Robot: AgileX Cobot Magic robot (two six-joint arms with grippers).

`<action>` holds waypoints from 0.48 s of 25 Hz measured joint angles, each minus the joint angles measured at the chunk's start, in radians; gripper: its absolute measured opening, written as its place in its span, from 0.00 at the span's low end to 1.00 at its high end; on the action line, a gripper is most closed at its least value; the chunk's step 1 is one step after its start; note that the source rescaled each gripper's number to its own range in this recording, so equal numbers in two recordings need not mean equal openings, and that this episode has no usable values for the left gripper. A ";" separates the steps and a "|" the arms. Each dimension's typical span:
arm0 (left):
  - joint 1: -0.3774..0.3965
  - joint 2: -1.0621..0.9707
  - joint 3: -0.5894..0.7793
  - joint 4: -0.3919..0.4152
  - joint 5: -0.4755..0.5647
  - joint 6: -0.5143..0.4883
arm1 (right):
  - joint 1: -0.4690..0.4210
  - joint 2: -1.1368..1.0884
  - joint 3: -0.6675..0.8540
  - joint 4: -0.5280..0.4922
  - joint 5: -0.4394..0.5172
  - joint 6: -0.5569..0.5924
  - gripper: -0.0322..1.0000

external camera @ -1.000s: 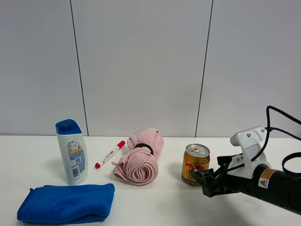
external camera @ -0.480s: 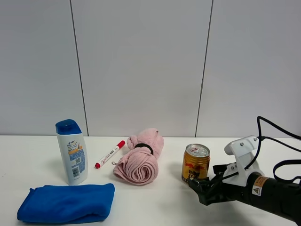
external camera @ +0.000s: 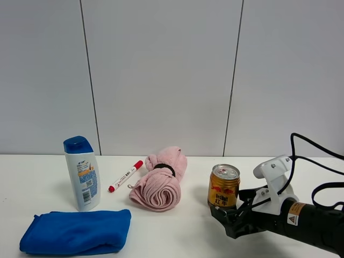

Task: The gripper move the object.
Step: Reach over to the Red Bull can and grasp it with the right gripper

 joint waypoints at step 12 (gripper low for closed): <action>0.000 0.000 0.000 0.000 0.000 0.000 | 0.000 0.000 0.000 0.009 0.000 -0.018 0.60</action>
